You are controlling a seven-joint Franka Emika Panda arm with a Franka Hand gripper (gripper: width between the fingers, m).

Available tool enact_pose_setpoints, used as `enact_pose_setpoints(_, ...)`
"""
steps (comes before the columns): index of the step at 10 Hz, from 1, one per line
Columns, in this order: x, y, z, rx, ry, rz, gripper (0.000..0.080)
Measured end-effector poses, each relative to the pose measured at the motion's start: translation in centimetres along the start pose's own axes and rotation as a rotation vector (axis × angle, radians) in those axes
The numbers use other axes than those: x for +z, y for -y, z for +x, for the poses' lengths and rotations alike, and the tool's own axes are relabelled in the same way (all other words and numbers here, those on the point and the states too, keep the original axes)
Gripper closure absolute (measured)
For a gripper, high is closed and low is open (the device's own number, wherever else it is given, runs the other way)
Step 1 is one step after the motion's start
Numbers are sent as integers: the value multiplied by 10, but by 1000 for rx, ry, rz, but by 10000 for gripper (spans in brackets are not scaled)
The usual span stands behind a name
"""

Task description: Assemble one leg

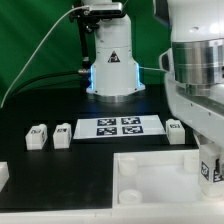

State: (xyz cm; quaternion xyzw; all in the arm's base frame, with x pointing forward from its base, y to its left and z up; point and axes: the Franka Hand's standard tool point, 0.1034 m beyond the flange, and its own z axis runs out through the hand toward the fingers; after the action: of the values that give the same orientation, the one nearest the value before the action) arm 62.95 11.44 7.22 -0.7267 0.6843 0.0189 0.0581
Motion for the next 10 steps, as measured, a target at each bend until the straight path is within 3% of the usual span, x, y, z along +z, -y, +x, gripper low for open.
enact_pose_setpoints(3, 1, -1, -1, 5, 7, 0, 502)
enact_pose_setpoints(4, 1, 0, 0, -88, 3, 15, 404)
enact_pose_setpoints(5, 4, -1, 2, -210, -13, 48, 404)
enact_pose_setpoints(6, 4, -3, 2, -337, -23, 61, 227)
enact_pose_setpoints(7, -1, -2, 1, -551, -44, 83, 227)
enact_pose_setpoints(8, -4, -5, 0, -718, -61, 92, 162)
enact_pose_setpoints(10, 0, -5, 4, -871, -70, 81, 153)
